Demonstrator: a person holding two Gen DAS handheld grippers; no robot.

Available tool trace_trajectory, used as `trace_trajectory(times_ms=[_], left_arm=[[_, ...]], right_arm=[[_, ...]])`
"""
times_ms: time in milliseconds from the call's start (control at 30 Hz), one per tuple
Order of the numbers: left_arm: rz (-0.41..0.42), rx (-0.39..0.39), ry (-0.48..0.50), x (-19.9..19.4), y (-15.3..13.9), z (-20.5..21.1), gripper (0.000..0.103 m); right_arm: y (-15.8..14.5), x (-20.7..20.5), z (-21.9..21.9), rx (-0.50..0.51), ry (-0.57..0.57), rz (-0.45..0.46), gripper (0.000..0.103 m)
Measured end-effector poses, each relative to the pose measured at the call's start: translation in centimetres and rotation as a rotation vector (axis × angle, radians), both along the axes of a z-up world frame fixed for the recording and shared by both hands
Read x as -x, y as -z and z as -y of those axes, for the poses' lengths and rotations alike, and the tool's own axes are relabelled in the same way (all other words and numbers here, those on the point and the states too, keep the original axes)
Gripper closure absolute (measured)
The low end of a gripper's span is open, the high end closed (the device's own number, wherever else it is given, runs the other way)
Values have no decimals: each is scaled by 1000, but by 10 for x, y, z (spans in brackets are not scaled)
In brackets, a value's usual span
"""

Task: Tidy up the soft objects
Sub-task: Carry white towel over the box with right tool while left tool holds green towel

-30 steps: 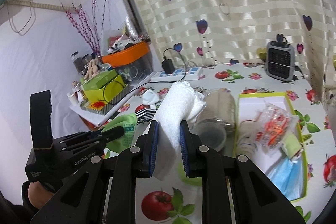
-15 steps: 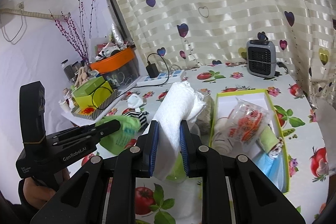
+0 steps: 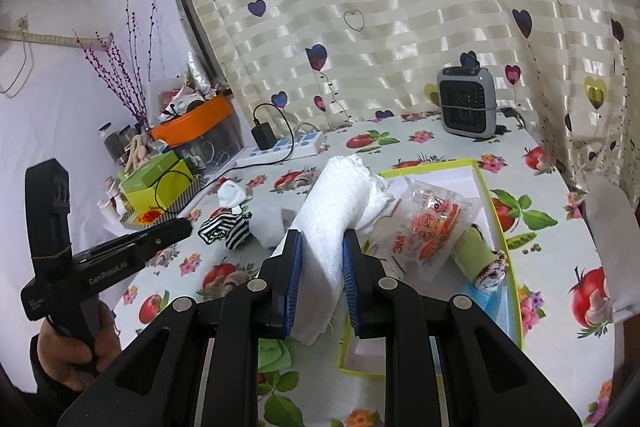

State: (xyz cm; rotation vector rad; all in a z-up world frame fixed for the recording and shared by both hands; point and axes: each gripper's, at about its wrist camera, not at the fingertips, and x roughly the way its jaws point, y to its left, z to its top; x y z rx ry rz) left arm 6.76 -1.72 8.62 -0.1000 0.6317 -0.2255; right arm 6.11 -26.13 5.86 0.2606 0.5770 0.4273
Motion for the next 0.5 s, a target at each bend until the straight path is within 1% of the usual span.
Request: trace_trajectory(times_ms=[33,67,100,200,300,400,500], left_arm=[[-8,-1,-4,-1,2,-4,72],[-20,-1,-5,-1,5,-7,63],[-39,-3,-1,-1,12,-10,61],[-108,-22,30,0,38,-7,61],[-185,-60,97,2,68,6,58],[-214,-108,154,5,84,18,53],[-229,-142,195,4,95,28,52]], right_arm=[[2,-1,0,-2,-1,-5,82],[4,-2,0,-3,-2,-10,82],[6,-3,0,-2,-5,-15,82],[10,-4,0,0,-5,-27,82],[13,-5,2,4,-1,-35,82],[14,-5,3,4,4,-39,82],[15,-6,2,5,4,-42,82]])
